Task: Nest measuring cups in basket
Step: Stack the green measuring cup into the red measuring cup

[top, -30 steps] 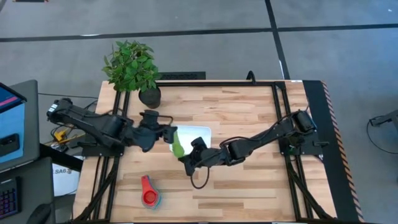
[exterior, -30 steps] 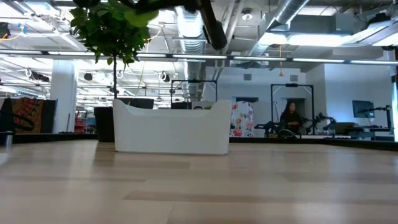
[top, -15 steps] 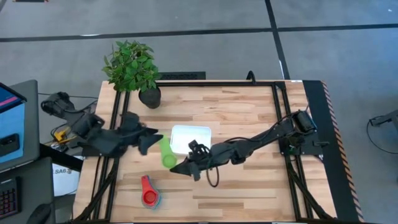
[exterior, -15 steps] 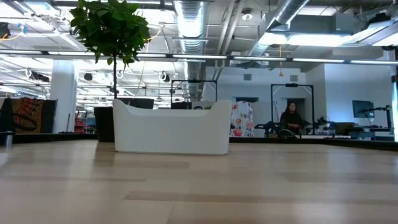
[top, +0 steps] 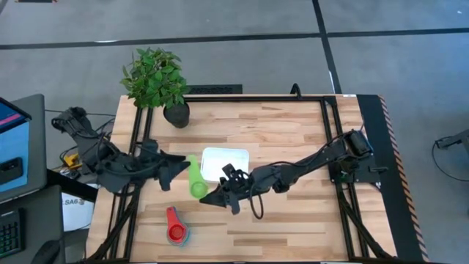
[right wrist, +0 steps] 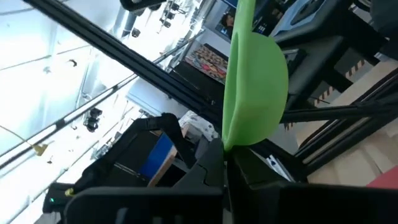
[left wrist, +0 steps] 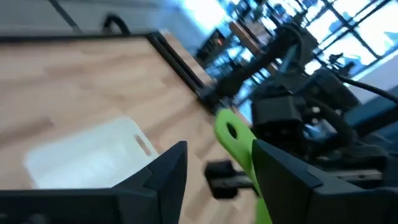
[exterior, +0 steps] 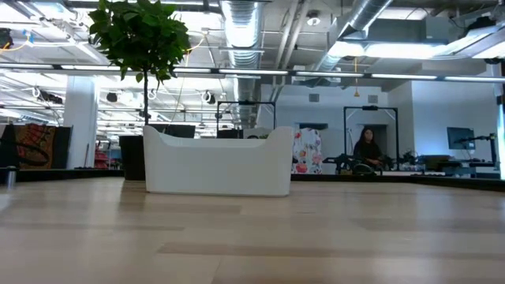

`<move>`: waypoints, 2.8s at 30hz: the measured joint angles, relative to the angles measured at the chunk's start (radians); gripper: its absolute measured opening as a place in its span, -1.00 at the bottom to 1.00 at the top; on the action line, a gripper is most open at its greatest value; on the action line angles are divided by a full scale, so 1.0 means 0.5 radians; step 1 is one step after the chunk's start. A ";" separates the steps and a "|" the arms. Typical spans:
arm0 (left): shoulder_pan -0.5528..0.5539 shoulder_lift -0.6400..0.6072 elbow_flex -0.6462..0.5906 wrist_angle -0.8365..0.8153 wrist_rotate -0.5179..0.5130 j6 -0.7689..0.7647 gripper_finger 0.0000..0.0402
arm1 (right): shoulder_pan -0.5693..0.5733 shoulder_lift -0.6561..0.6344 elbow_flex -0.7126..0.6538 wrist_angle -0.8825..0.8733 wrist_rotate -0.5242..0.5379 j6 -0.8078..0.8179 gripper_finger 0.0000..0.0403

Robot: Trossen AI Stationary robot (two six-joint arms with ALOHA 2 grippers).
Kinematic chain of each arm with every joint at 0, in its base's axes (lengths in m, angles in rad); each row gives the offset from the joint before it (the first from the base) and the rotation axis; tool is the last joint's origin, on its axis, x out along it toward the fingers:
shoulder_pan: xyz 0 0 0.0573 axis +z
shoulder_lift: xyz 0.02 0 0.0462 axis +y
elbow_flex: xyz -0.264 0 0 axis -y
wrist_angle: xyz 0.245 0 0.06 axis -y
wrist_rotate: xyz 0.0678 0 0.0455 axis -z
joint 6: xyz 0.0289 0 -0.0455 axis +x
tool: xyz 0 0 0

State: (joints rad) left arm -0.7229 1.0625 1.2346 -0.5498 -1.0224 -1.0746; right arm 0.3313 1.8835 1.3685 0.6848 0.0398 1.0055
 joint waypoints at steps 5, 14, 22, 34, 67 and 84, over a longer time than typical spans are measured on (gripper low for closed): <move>0.052 0.000 0.000 0.123 0.175 -0.137 -0.20 | 0.000 0.000 0.000 -0.001 -0.028 -0.109 -0.95; 0.084 0.000 0.000 0.290 0.204 -0.160 -0.45 | 0.008 0.000 0.000 -0.010 -0.034 -0.151 -0.94; 0.066 0.006 0.002 0.299 0.252 -0.187 -0.95 | 0.021 0.001 -0.002 -0.023 -0.059 -0.140 -0.87; -0.207 0.032 -0.065 -0.285 -0.027 -0.859 -1.00 | 0.048 -0.001 -0.001 -0.222 -0.073 0.146 -0.23; -0.992 0.455 -1.141 0.537 -0.060 -2.134 -1.00 | 0.065 0.000 0.000 -0.528 -0.089 0.380 -0.35; -1.034 0.355 -1.141 0.542 -0.253 -2.123 -0.98 | 0.037 0.000 0.000 -0.531 -0.123 0.451 -0.36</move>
State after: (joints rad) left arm -1.2400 1.2399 0.6640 -0.2786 -1.1488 -2.1363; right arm 0.3500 1.8835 1.3685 0.4193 -0.0216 1.2308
